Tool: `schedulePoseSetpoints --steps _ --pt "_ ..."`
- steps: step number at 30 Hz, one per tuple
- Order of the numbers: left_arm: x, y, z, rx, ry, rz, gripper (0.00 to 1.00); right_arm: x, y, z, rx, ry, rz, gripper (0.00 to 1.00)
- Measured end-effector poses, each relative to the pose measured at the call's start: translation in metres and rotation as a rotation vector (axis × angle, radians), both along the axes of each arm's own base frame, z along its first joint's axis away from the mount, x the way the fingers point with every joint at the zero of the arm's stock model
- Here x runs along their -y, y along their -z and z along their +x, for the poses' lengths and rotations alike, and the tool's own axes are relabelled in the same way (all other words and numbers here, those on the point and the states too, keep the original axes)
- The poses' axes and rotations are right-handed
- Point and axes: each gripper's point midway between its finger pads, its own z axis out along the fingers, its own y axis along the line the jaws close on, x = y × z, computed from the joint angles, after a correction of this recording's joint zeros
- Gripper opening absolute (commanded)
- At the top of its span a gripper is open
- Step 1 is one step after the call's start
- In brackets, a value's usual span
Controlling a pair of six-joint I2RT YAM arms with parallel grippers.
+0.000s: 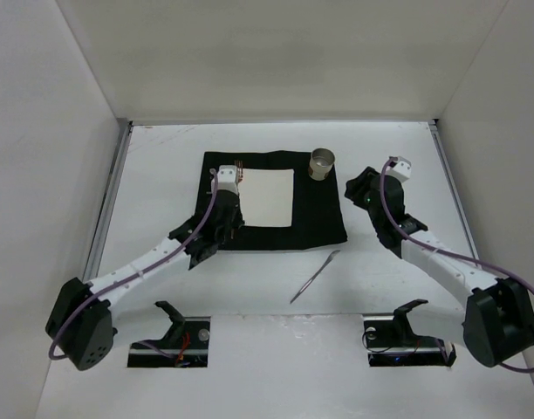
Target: Set the dinner table for one person
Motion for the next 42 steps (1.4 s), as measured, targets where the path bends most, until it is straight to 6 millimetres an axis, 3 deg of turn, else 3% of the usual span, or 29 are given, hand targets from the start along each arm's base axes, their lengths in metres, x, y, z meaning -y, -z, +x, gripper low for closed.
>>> schedulePoseSetpoints --steps 7,15,22,29,39,42 --pt "-0.027 0.033 0.049 -0.077 -0.112 0.074 0.06 -0.003 0.009 0.001 -0.023 -0.014 -0.003 0.54" --pt "-0.081 0.069 0.076 -0.157 -0.25 0.138 0.06 -0.008 0.012 0.001 -0.034 -0.031 0.008 0.55" --pt "-0.073 0.091 0.097 -0.208 -0.186 0.195 0.06 -0.012 0.018 0.002 -0.047 -0.045 0.018 0.55" --pt "-0.081 0.121 0.095 -0.279 -0.178 0.244 0.06 -0.012 0.014 0.003 -0.033 -0.046 0.027 0.55" --pt "-0.091 0.122 0.096 -0.28 -0.202 0.267 0.07 -0.012 0.01 0.004 -0.023 -0.049 0.035 0.55" --pt "-0.093 0.127 0.096 -0.29 -0.208 0.283 0.16 -0.012 0.01 0.004 -0.023 -0.048 0.035 0.55"
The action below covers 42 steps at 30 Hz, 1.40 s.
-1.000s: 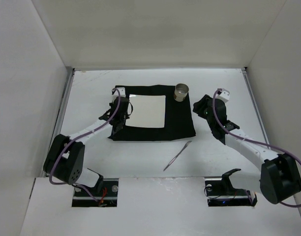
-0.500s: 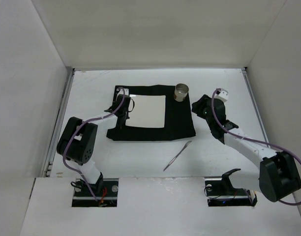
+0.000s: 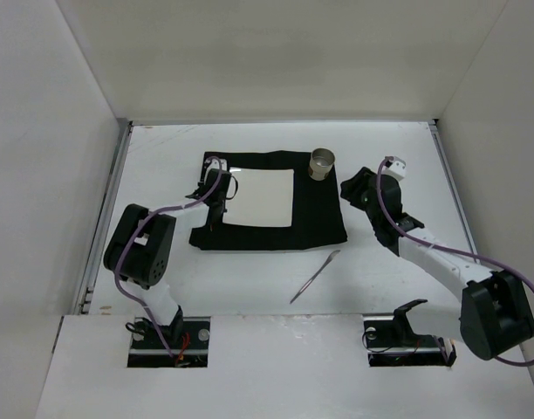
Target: Set the dinner table for one person
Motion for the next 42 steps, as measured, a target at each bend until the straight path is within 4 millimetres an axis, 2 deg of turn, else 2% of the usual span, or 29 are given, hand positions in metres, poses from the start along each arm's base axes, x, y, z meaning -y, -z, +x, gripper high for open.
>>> schedulePoseSetpoints --steps 4,8,11,13,15,17,19,20,22,25,27,29,31,34,38,42 --pt "-0.007 0.001 0.001 0.006 -0.02 0.043 0.35 0.0 -0.002 0.0 0.005 0.0 0.002 0.55" --pt "-0.009 -0.009 0.001 0.029 -0.033 0.063 0.39 0.0 -0.001 -0.001 0.006 0.0 0.002 0.55" --pt "-0.005 -0.035 -0.001 0.095 -0.033 0.051 0.39 0.0 0.0 -0.001 0.007 0.0 0.003 0.53" --pt "0.003 -0.062 -0.006 0.164 -0.023 0.024 0.38 0.001 0.0 -0.001 0.007 0.0 0.003 0.45" --pt "0.017 -0.095 -0.014 0.25 0.005 -0.023 0.34 0.001 -0.001 -0.001 0.01 0.003 0.006 0.31" --pt "0.039 -0.125 -0.03 0.321 0.063 -0.08 0.32 0.005 -0.002 -0.002 0.015 0.013 0.011 0.18" --pt "0.076 -0.144 -0.054 0.361 0.166 -0.153 0.3 0.012 -0.005 -0.003 0.024 0.034 0.023 0.14" --pt "0.096 -0.147 -0.068 0.362 0.225 -0.185 0.3 0.016 -0.006 -0.004 0.029 0.047 0.029 0.14" --pt "0.142 -0.141 -0.104 0.331 0.365 -0.239 0.31 0.026 -0.01 -0.006 0.043 0.075 0.04 0.14" --pt "0.199 -0.109 -0.168 0.231 0.562 -0.256 0.33 0.039 -0.016 -0.009 0.064 0.115 0.055 0.24" --pt "0.226 -0.086 -0.205 0.166 0.669 -0.24 0.35 0.048 -0.021 -0.012 0.084 0.144 0.066 0.3" --pt "0.242 -0.061 -0.231 0.11 0.744 -0.199 0.37 0.054 -0.026 -0.014 0.102 0.166 0.074 0.34" --pt "0.251 -0.042 -0.244 0.071 0.78 -0.155 0.37 0.056 -0.027 -0.014 0.106 0.174 0.077 0.36" --pt "0.26 -0.027 -0.245 0.046 0.793 -0.115 0.38 0.055 -0.019 -0.012 0.083 0.174 0.069 0.38" --pt "0.271 -0.027 -0.242 0.046 0.798 -0.123 0.39 0.054 -0.003 -0.01 0.039 0.174 0.053 0.4" --pt "0.281 -0.027 -0.25 0.035 0.83 -0.156 0.39 0.053 -0.001 -0.009 0.034 0.17 0.053 0.43"
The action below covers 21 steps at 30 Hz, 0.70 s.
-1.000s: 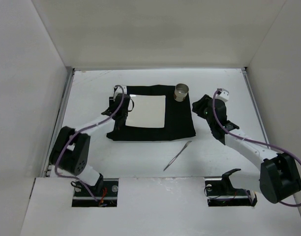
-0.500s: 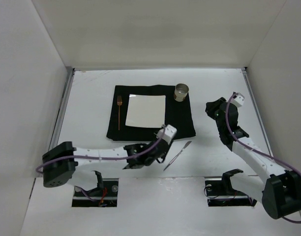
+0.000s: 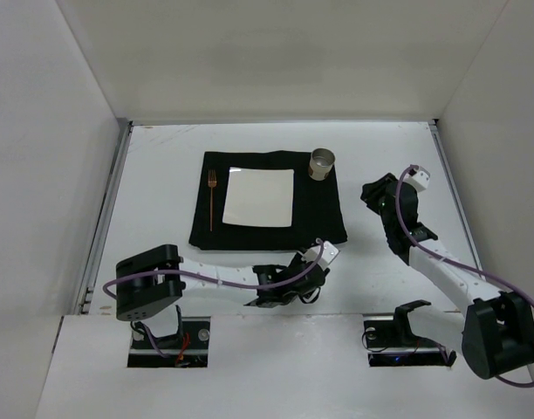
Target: Set the dinner table for one person
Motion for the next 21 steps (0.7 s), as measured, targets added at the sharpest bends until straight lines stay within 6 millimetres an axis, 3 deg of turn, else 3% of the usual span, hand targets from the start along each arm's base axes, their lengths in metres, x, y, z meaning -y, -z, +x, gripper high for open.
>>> schedulePoseSetpoints --steps 8,17,21 --pt "0.006 0.017 -0.016 -0.05 0.037 0.013 0.39 -0.002 -0.002 0.0 0.006 -0.011 0.006 0.43" --pt "0.005 0.034 -0.015 -0.07 0.03 0.042 0.38 -0.004 -0.002 -0.001 0.005 -0.021 0.009 0.43" --pt "0.007 0.039 -0.011 -0.075 0.02 0.037 0.33 -0.004 -0.002 -0.001 0.004 -0.023 0.01 0.43"
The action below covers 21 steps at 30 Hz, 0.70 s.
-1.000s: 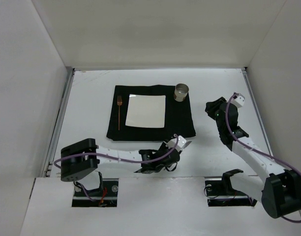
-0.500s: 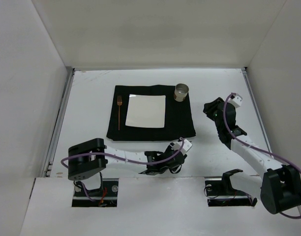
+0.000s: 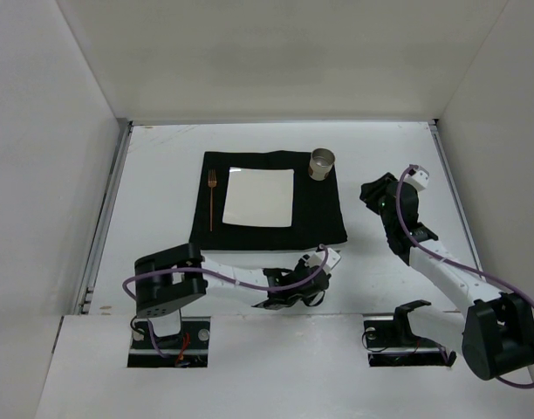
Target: Set the dinner table for one person
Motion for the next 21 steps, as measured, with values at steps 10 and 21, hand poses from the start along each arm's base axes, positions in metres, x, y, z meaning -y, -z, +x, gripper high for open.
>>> schedulePoseSetpoints --steps 10,21 --pt "0.009 0.0 0.002 -0.019 -0.014 -0.048 0.1 0.0 0.0 0.0 0.0 0.0 0.0 0.44" --pt "0.009 -0.044 -0.008 -0.059 -0.04 -0.177 0.07 0.0 -0.004 -0.001 0.01 0.0 0.004 0.46"
